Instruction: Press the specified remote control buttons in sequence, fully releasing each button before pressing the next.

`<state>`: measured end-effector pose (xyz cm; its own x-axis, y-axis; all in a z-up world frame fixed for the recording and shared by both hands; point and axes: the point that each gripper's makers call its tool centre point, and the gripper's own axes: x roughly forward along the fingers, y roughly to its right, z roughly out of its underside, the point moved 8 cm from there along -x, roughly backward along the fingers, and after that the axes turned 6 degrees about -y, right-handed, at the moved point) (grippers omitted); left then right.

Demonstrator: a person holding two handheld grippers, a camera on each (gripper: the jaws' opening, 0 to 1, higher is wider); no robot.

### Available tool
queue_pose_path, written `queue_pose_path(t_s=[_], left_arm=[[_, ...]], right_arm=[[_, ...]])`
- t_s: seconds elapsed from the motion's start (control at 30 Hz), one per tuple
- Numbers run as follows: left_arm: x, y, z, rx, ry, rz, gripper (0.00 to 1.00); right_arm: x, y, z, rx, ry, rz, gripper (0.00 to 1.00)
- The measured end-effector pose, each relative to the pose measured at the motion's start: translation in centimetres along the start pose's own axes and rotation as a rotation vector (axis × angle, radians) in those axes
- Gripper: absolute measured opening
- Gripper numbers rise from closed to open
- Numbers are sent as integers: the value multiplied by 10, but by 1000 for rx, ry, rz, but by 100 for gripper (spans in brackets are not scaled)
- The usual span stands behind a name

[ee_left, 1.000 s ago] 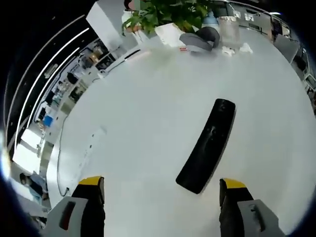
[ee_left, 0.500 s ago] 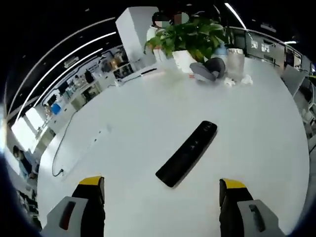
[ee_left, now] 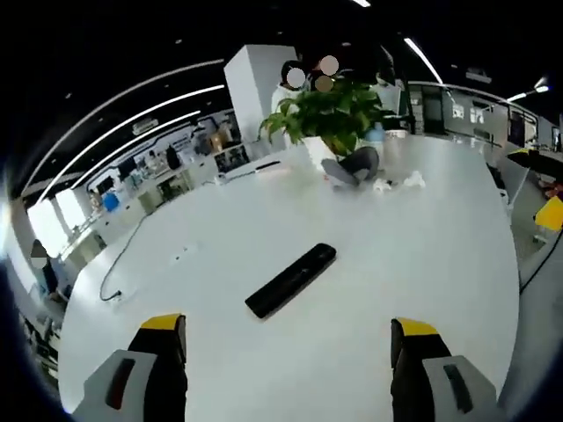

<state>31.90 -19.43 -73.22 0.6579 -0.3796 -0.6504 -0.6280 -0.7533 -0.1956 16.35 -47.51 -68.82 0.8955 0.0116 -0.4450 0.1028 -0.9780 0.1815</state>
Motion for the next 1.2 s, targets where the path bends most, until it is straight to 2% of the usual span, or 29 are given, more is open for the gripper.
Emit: queue_pose_path(t_s=[0.3, 0.4, 0.7, 0.8, 1.1, 1.2], left_arm=[[-30, 12, 7, -39, 53, -18, 100], [-37, 15, 10, -48, 50, -13, 100], [-68, 33, 24, -65, 109, 2, 100], [-80, 39, 27, -94, 142, -7, 100], [-95, 50, 45, -141, 148, -48, 100], [-96, 52, 53, -138, 130, -58, 100]], right_arm=[[0, -1, 0, -4, -5, -3, 97], [0, -1, 0, -3, -5, -5, 97], [0, -1, 0, 10, 1, -17, 98], [0, -1, 0, 7, 3, -21, 98], [1, -1, 0, 11, 0, -25, 97], [1, -1, 0, 8, -3, -26, 97]])
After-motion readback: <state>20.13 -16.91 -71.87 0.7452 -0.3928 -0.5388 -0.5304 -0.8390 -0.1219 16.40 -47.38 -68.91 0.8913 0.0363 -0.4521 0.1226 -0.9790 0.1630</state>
